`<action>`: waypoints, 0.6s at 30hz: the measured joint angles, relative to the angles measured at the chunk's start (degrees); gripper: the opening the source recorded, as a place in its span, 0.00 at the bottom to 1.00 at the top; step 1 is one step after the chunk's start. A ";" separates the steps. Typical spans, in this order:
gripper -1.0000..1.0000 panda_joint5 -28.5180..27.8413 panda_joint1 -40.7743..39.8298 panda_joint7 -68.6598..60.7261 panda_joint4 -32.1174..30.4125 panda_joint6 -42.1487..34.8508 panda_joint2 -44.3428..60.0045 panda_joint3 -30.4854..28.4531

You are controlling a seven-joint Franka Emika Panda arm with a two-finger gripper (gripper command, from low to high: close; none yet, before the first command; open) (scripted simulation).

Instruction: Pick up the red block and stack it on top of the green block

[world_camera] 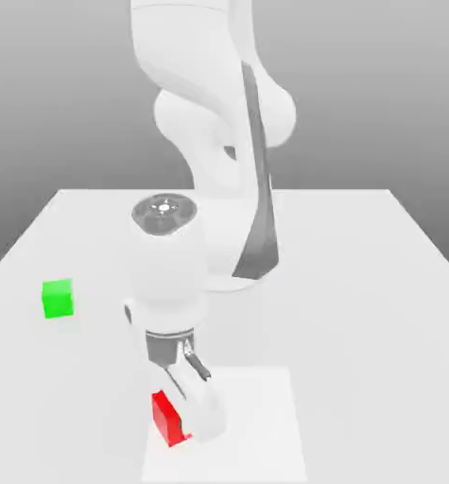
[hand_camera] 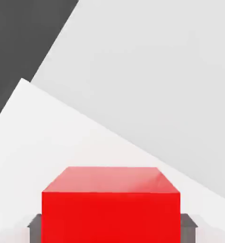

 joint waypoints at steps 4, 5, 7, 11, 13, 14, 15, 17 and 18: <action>0.00 1.11 -0.34 -0.78 -0.48 -2.75 -3.21 0.58; 0.00 1.69 -0.57 -1.22 -0.77 -4.37 -5.12 0.94; 0.00 2.77 -0.84 -2.04 -1.38 -7.77 -9.13 1.45; 0.00 0.59 -8.05 -1.39 -4.03 -10.68 -14.72 -2.82; 0.00 -1.15 -13.09 -0.78 -5.64 -11.34 -17.04 -5.25; 0.00 -1.92 -15.67 -0.54 -6.45 -11.64 -18.20 -6.28; 0.00 -2.58 -17.79 -0.38 -7.27 -11.93 -19.35 -7.19; 0.00 -3.66 -21.39 -0.25 -8.92 -12.48 -21.63 -9.26; 0.00 -4.11 -22.87 -0.24 -9.74 -12.74 -22.77 -10.49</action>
